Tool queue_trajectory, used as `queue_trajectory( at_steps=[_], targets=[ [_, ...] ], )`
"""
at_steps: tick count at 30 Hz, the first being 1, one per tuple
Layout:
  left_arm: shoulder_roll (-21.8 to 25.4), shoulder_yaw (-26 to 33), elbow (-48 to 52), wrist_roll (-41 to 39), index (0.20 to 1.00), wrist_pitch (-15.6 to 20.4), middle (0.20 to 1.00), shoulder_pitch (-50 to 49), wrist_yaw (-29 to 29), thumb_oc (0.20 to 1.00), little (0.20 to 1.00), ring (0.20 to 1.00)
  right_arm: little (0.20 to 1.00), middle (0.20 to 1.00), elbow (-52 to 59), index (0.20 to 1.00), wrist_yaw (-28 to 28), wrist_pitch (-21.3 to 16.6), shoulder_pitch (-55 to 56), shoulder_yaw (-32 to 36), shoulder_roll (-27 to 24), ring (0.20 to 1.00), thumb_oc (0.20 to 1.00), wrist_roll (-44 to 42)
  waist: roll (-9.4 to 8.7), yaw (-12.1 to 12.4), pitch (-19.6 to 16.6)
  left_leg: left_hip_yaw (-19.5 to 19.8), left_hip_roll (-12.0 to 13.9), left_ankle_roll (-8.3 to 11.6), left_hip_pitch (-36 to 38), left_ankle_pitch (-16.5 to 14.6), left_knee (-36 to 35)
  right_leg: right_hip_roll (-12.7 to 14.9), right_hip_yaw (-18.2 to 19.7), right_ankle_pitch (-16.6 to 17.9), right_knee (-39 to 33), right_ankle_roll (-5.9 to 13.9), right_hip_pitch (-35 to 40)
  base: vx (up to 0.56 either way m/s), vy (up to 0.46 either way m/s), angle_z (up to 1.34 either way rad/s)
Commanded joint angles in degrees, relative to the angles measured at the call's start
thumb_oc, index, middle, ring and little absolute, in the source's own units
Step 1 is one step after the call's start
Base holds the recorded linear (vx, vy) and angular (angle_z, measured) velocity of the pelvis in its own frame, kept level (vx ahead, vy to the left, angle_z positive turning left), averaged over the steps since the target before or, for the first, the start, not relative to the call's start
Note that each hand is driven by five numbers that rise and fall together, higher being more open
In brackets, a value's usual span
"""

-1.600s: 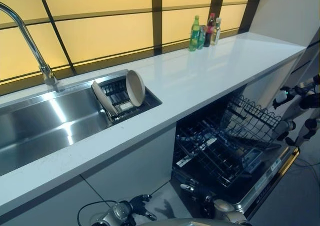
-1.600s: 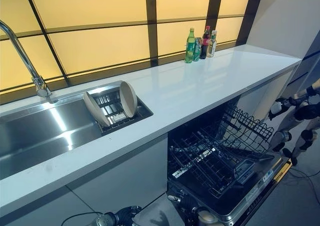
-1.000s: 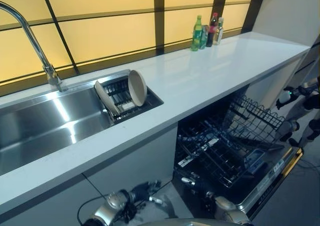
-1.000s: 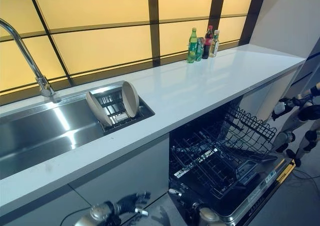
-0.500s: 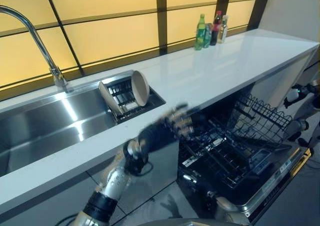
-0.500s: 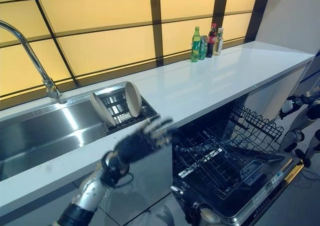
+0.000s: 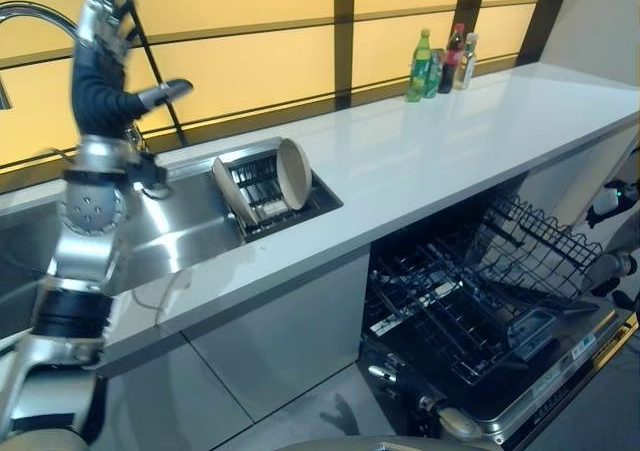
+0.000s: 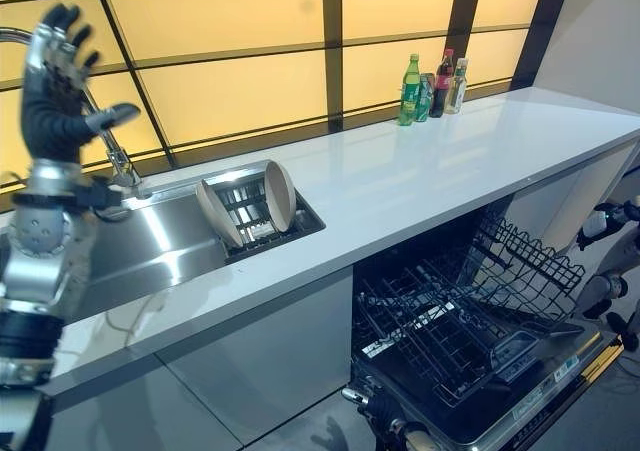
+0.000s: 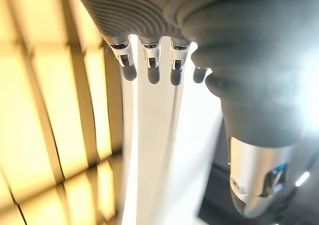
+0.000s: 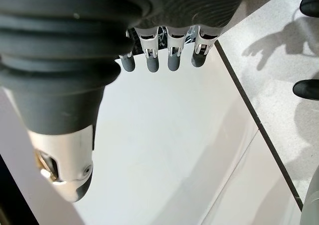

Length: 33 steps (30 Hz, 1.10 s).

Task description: Pick up plates and place into dishwasher.

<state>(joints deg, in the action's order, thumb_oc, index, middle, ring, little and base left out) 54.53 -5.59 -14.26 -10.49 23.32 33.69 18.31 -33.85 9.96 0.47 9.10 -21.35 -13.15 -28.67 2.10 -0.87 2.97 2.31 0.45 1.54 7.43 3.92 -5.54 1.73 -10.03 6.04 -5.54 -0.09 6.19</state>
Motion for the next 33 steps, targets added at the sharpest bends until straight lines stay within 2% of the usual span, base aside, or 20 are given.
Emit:
queue_trajectory(
  at_steps=[1, 3, 5, 7, 10, 12, 15, 22, 29, 33],
  targets=[
    [8.6, -5.8, -5.8, 19.4, 1.0, -2.2, 1.0, 8.1, 8.3, 1.0, 1.0, 1.0, 1.0, 1.0, 5.5, 1.0, 2.3, -1.6, -3.0, -1.6, -3.1, 1.0, 1.0, -0.9, 1.81, -1.8, 3.2, -2.9, -3.7, -1.86, -0.2, -6.3, 0.5, 0.0, 1.7, -8.1, 1.3, 3.43, 2.0, 0.03, 0.05, -0.01],
    [12.5, -9.9, -6.7, 24.5, 1.0, -4.7, 1.0, 9.2, 7.8, 1.0, 1.0, 1.0, 1.0, 1.0, 6.4, 1.0, 3.0, -1.7, -2.5, -1.0, -4.2, 1.0, 1.0, -1.2, 1.84, -2.1, 3.5, -3.3, -3.6, -1.86, -0.2, -6.3, 0.5, -0.1, 1.9, -7.9, 1.3, 3.68, 1.9, 0.04, 0.055, -0.01],
    [14.4, -12.4, -7.8, 26.3, 1.0, -5.2, 1.0, 9.8, 7.0, 1.0, 1.0, 1.0, 1.0, 1.0, 6.8, 1.0, 3.6, -1.9, -2.1, -0.6, -5.0, 1.0, 1.0, -1.3, 1.87, -2.3, 3.7, -3.6, -3.7, -1.87, -0.2, -6.3, 0.5, -0.1, 2.1, -7.7, 1.3, 3.87, 1.7, 0.04, 0.054, 0.0],
    [17.6, -16.1, -8.4, 32.8, 1.0, -7.1, 1.0, 10.1, 5.1, 1.0, 1.0, 1.0, 1.0, 1.0, 7.2, 1.0, 4.8, -2.5, -1.7, 0.3, -6.5, 1.0, 1.0, -1.3, 2.02, -2.7, 4.1, -4.0, -3.7, -1.89, -0.2, -6.4, 0.5, -0.1, 2.4, -7.5, 1.3, 4.2, 1.4, 0.05, 0.07, -0.04],
    [20.1, -19.4, -8.6, 38.1, 1.0, -7.3, 1.0, 10.0, 2.8, 1.0, 1.0, 1.0, 1.0, 1.0, 9.2, 1.0, 5.7, -2.6, -1.1, 1.2, -8.2, 1.0, 1.0, -1.6, 2.18, -3.3, 4.8, -4.7, -3.7, -1.91, -0.1, -6.5, 0.5, 0.0, 2.6, -7.2, 1.3, 4.48, 1.1, 0.07, 0.087, -0.08],
    [20.8, -20.8, -8.3, 43.1, 1.0, -8.7, 1.0, 9.1, 1.0, 1.0, 1.0, 1.0, 1.0, 1.0, 10.7, 1.0, 6.0, -2.3, -0.7, 1.9, -9.2, 1.0, 1.0, -2.2, 2.23, -3.7, 5.5, -5.0, -3.7, -1.89, -0.3, -6.4, 0.5, 0.0, 2.9, -7.0, 1.4, 4.68, 0.7, 0.07, 0.09, -0.08],
    [21.3, -22.5, -9.3, 45.8, 1.0, -9.5, 1.0, 8.3, 0.0, 1.0, 1.0, 1.0, 1.0, 1.0, 13.2, 1.0, 6.0, -1.5, -0.6, 2.3, -10.9, 1.0, 1.0, -3.4, 2.4, -4.3, 6.5, -5.3, -3.8, -1.84, -1.1, -6.2, 0.5, 0.1, 3.4, -6.6, 1.4, 4.91, -0.3, 0.05, 0.123, -0.07],
    [21.9, -23.9, -10.0, 49.8, 1.0, -17.2, 1.0, 7.5, -1.1, 1.0, 1.0, 1.0, 1.0, 1.0, 18.1, 1.0, 5.6, -0.7, -3.2, 2.4, -14.2, 1.0, 1.0, -6.4, 2.34, -5.5, 12.5, -5.2, -4.0, -1.93, -5.9, -4.6, 0.5, 0.0, 5.0, -5.0, 1.9, 5.02, -6.0, -0.11, 0.118, -0.08],
    [21.8, -26.0, -11.4, 49.1, 1.0, -17.5, 1.0, 11.9, 0.7, 1.0, 1.0, 1.0, 1.0, 1.0, 17.5, 1.0, 4.7, -0.8, -5.3, 2.9, -15.3, 1.0, 1.0, -6.2, 1.84, -5.6, 16.0, -5.5, -3.7, -1.77, -8.5, -3.4, 0.5, 0.2, 4.9, -4.6, 3.1, 5.28, -9.0, -0.07, 0.059, -0.06],
    [21.3, -28.1, -12.2, 50.5, 1.0, -18.8, 1.0, 15.2, -1.0, 1.0, 1.0, 1.0, 1.0, 1.0, 16.5, 1.0, 4.5, -1.8, -6.4, 3.0, -15.5, 1.0, 1.0, -6.4, 1.24, -5.4, 17.5, -5.7, -3.5, -1.76, -9.9, -3.0, 0.5, 0.0, 4.9, -4.4, 3.4, 5.3, -10.4, -0.06, 0.008, 0.0]
  ],
)
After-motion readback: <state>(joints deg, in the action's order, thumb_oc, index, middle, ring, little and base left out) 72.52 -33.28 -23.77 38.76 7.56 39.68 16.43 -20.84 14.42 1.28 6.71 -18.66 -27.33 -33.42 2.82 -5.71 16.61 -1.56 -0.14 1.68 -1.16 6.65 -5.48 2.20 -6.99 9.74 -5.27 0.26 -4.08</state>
